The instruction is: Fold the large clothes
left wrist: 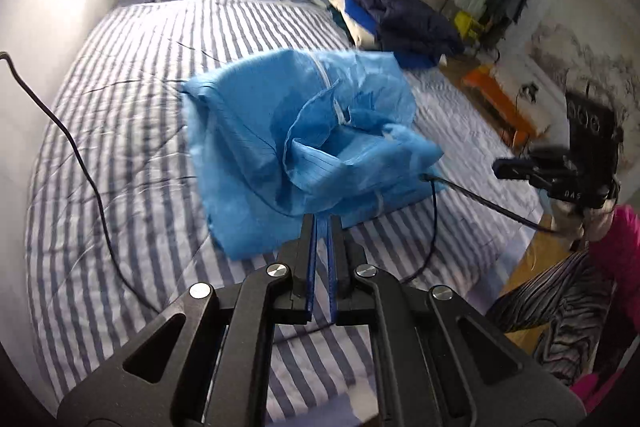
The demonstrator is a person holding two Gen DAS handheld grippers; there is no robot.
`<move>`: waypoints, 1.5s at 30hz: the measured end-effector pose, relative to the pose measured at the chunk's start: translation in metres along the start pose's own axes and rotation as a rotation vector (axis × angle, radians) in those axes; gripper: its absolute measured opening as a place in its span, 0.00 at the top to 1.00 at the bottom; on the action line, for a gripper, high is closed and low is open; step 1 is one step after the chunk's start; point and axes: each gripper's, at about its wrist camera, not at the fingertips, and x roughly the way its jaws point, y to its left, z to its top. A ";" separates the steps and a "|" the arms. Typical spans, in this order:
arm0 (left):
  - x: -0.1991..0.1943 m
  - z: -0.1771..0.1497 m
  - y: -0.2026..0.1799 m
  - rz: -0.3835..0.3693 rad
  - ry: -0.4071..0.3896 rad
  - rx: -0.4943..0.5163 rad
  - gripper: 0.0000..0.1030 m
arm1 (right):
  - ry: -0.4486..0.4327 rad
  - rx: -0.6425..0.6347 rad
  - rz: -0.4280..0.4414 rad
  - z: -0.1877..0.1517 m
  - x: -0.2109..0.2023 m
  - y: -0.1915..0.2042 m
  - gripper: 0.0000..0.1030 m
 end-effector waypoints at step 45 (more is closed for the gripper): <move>0.059 0.062 0.115 -0.100 -0.052 -0.551 0.99 | -0.142 0.521 0.057 0.045 0.072 -0.106 0.99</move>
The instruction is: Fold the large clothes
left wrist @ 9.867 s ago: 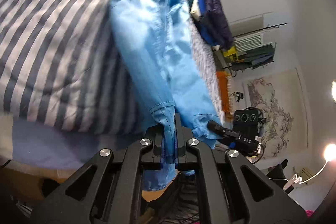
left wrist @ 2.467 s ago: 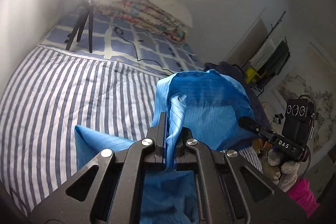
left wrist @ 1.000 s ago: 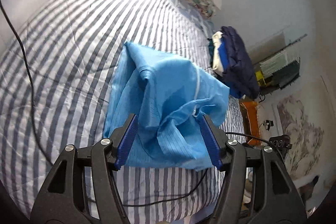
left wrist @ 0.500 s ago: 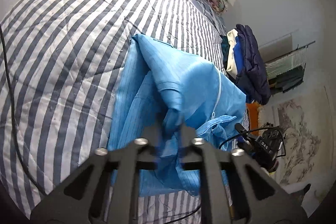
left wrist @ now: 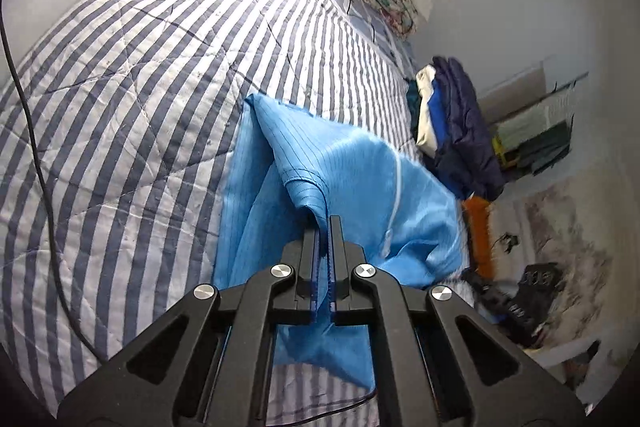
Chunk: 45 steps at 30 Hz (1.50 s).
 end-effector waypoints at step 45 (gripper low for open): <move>0.033 -0.002 -0.002 -0.029 0.062 -0.045 0.99 | 0.096 0.142 0.133 -0.046 0.017 0.027 0.99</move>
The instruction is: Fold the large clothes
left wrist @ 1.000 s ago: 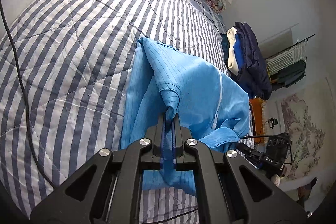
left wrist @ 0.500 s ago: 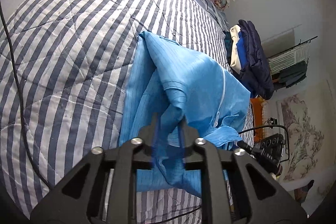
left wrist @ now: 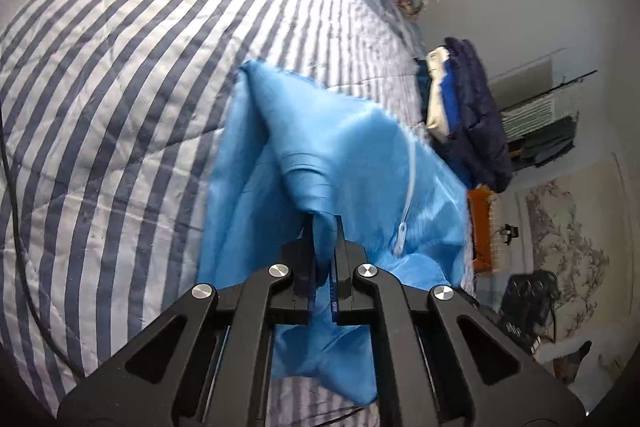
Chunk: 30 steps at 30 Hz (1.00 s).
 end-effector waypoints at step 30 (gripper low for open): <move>-0.161 -0.072 -0.089 0.033 -0.116 0.339 0.70 | -0.273 -0.723 -0.393 -0.121 -0.191 0.162 0.30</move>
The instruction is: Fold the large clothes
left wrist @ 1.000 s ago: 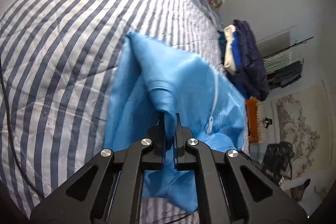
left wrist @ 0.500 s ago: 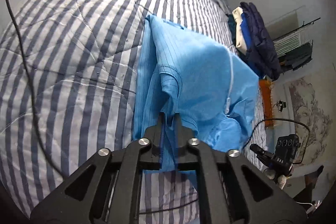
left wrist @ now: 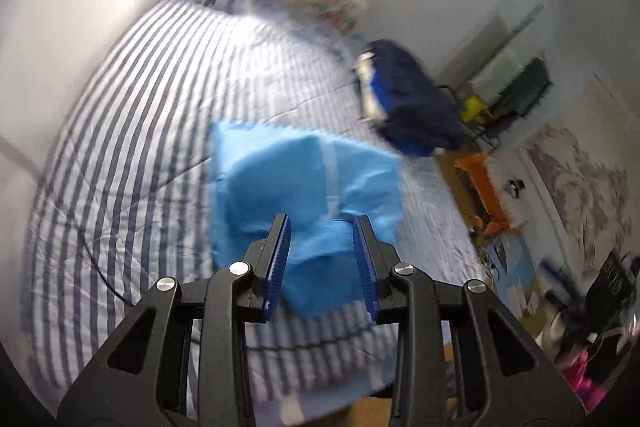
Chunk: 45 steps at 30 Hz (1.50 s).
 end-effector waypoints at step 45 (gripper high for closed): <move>0.168 -0.094 -0.025 0.347 0.237 0.348 0.69 | 0.249 -0.314 0.257 -0.006 0.249 -0.006 0.48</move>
